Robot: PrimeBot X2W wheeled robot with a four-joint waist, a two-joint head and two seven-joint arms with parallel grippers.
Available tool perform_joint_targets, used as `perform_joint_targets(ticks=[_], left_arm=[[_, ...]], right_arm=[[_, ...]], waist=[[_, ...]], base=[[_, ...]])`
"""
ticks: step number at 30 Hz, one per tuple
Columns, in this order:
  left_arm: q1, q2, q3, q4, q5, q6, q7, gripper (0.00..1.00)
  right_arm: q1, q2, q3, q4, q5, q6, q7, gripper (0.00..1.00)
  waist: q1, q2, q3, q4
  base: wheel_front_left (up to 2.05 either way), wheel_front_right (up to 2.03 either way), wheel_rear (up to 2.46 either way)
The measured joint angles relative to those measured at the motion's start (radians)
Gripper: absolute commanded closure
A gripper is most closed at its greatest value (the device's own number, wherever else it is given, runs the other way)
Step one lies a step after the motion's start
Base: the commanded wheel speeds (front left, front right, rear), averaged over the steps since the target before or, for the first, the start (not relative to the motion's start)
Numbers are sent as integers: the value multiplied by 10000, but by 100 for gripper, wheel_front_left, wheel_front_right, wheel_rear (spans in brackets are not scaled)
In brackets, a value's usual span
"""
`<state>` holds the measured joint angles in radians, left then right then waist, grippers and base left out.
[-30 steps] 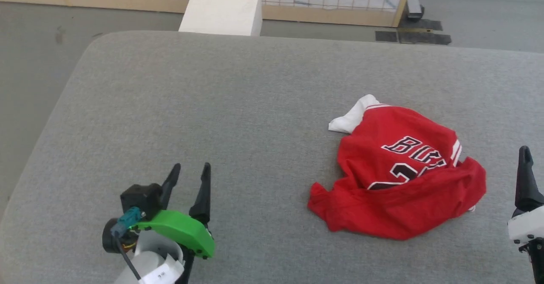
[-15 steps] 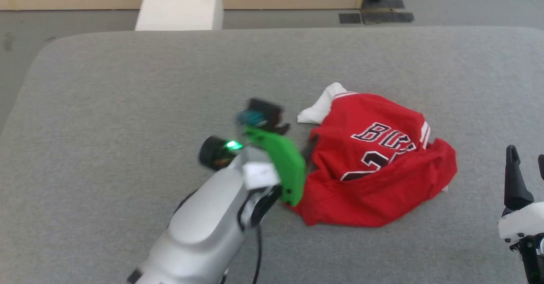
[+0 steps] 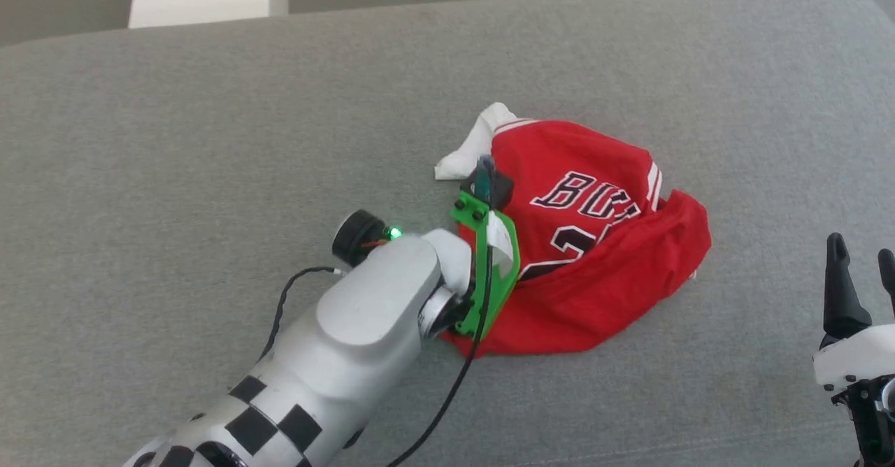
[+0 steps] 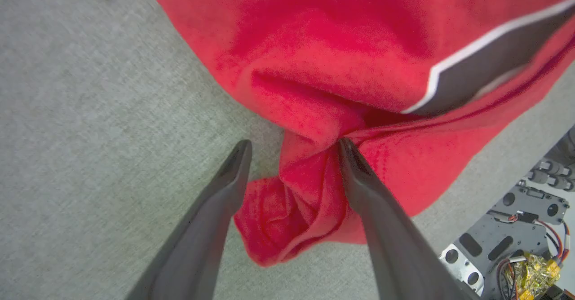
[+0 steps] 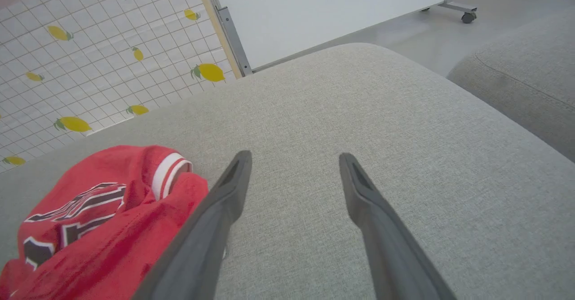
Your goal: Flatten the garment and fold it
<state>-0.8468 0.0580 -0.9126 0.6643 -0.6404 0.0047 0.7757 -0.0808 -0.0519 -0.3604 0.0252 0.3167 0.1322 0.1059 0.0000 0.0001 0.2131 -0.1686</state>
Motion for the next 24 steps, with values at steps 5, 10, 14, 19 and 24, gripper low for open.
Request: perform_joint_targets(ticks=[5,10,14,19,24], left_arm=[[7,-36,-148,426,-38,-35,186,52],[71,-58,387,458,-639,-21,-288,100],[270,-71,1058,219,-1346,73,-1106,100],[252,40,2157,-474,-1814,385,-2318,100],[411,825,3386,-1377,-2253,984,-3208,100]], right_arm=[[-32,0,-25,92,12,0,-98,0],[-212,-2,-2,228,12,0,-186,0],[-224,2,-88,336,19,0,-199,0],[-213,-2,-184,374,-38,0,-196,0],[-194,6,-65,368,-88,0,-180,0]], waist=[[0,0,283,-143],[0,0,377,-47],[0,0,312,216],[0,0,155,718],[0,0,-106,1293]], base=[[0,0,0],[0,0,0],[0,0,0],[0,0,0],[0,0,0]])
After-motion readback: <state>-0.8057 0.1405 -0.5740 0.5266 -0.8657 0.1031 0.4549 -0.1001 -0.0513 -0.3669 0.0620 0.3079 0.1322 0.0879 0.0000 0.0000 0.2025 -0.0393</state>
